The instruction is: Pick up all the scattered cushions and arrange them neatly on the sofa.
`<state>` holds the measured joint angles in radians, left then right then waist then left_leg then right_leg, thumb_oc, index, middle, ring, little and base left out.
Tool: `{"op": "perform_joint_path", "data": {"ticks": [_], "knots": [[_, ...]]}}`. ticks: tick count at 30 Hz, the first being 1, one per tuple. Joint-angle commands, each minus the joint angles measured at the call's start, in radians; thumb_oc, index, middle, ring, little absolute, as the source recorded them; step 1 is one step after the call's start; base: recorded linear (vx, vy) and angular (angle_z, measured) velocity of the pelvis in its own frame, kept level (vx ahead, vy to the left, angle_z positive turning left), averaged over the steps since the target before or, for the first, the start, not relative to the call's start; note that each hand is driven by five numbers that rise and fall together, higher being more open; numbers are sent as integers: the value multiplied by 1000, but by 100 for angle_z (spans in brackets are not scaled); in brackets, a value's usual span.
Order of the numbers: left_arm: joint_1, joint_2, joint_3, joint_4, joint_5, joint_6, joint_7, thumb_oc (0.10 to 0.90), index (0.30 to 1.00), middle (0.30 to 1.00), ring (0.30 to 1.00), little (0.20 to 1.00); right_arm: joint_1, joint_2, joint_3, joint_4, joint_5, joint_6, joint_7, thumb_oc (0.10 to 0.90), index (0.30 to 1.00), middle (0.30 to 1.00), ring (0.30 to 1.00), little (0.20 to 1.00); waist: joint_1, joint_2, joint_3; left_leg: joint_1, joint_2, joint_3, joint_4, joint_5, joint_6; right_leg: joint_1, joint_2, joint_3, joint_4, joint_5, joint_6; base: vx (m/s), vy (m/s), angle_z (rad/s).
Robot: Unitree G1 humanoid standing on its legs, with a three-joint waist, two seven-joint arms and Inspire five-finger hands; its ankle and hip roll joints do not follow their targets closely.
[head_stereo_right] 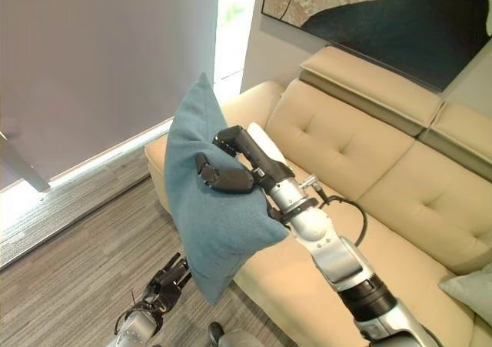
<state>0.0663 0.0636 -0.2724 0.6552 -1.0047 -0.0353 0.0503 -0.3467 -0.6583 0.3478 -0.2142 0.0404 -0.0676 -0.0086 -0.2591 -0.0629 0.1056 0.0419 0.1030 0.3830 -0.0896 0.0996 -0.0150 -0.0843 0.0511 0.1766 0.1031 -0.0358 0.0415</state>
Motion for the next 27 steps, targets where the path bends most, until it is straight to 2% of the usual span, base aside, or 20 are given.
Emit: {"op": "perform_joint_path", "data": {"ticks": [1,9,10,11,12,20,27], "knots": [[-32,-31,-96,38,3,24,-74,800,900,900,900,900,-251,170,-167,-249,120,-194,-183,400,300,300,300,300,12,-65,-115,70,-3,-44,31,-193,-23,-6,-79,-65,-76,37,96,1,3,7],[-141,-44,-233,-29,24,20,-119,800,900,900,900,900,-285,220,-137,-238,120,-197,-187,400,300,300,300,300,-8,-63,-107,74,-4,-44,32,-199,-20,-2,-80,-62,-74,35,98,0,1,1],[-154,-44,-250,-50,15,17,-126,579,568,568,568,568,-290,226,-135,-235,118,-198,-188,400,300,300,300,300,-11,-61,-106,74,-5,-44,32,-199,-20,-2,-79,-61,-75,35,98,0,0,0],[-166,-43,-270,-72,6,18,-134,467,401,401,401,401,-295,235,-132,-231,117,-199,-189,400,300,300,300,300,-13,-60,-107,71,-5,-40,32,-195,-21,-6,-79,-58,-76,40,97,0,0,0],[-178,-44,-281,-93,-6,14,-140,400,300,300,300,300,-299,241,-129,-227,116,-199,-189,400,300,300,300,300,-16,-58,-106,71,-6,-39,31,-194,-21,-7,-79,-57,-76,41,98,0,0,0],[-220,-29,-341,-204,-46,5,-178,400,300,300,300,300,-302,262,-124,-211,93,-197,-177,400,300,300,300,300,-27,-46,-105,71,-4,-33,33,-195,-21,-11,-79,-52,-79,45,98,-3,-6,-6],[-202,-8,-326,-221,-22,4,-189,400,300,300,300,300,-255,255,-151,-215,65,-195,-162,400,300,300,300,300,-19,-37,-106,67,-1,-40,39,-191,-26,-7,-79,-61,-83,41,93,-4,-21,-2]]}}
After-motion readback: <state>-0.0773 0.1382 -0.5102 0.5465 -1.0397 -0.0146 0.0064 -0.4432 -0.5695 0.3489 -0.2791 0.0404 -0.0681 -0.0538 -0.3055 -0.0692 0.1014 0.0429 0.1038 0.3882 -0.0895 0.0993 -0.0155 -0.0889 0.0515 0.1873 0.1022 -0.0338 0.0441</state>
